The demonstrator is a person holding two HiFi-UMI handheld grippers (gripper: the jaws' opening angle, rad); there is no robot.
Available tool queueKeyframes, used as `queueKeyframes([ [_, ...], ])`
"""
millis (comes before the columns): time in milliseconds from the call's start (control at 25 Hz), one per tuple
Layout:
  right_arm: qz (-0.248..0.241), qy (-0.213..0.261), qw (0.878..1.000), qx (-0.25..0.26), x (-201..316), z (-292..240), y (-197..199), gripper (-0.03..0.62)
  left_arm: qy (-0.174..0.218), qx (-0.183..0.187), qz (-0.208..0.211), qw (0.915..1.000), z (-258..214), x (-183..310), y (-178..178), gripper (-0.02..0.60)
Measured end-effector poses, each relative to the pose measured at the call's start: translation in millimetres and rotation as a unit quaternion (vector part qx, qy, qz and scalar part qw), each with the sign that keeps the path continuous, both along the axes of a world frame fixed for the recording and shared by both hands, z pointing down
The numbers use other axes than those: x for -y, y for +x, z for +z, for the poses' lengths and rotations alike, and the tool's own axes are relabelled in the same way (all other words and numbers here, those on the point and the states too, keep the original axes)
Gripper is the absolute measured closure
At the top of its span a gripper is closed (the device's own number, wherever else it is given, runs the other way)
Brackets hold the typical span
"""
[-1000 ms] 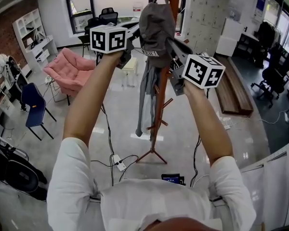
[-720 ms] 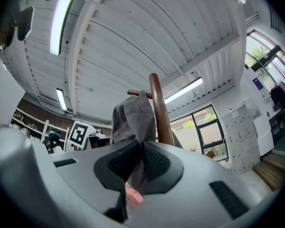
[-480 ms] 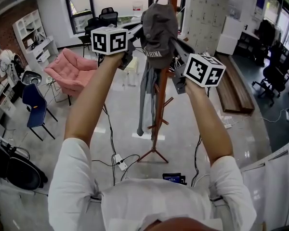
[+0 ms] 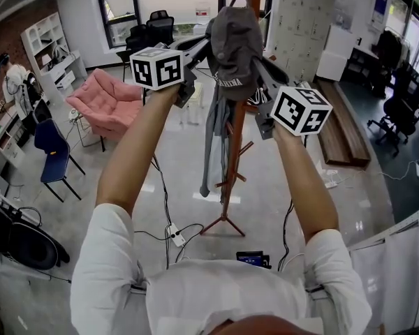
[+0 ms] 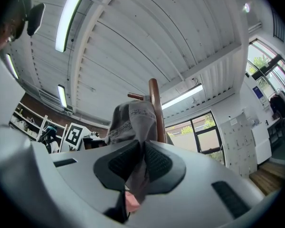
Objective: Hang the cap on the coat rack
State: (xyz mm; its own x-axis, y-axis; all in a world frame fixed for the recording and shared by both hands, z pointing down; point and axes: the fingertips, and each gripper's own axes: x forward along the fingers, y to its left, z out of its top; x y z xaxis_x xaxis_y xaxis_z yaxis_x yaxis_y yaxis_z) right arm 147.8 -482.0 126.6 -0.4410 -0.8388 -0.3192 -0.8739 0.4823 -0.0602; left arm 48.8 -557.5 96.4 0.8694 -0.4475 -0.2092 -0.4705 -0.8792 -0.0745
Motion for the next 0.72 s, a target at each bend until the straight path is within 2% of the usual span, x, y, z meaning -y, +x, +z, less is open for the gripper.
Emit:
queueKeyframes([
  [120, 0.005, 0.013, 1.000, 0.007, -8.8, 1.1, 5.8, 0.559, 0.003, -0.023, -0.001, 0.9997, 5.0, -8.4, -11.4, 0.521],
  [360, 0.011, 0.058, 0.997, 0.043, -42.0, 1.5, 21.9, 0.559, 0.009, -0.104, -0.014, 0.9944, 20.1, -25.0, -46.8, 0.520],
  [480, 0.022, 0.074, 0.996, 0.040, -56.2, 6.0, 25.8, 0.559, 0.011, -0.101, -0.010, 0.9948, 37.5, -39.5, -56.5, 0.521],
  [720, 0.031, 0.068, 0.996, 0.039, -78.5, 40.8, 33.4, 0.559, 0.030, -0.059, -0.036, 0.9972, 92.3, -84.4, -69.3, 0.527],
])
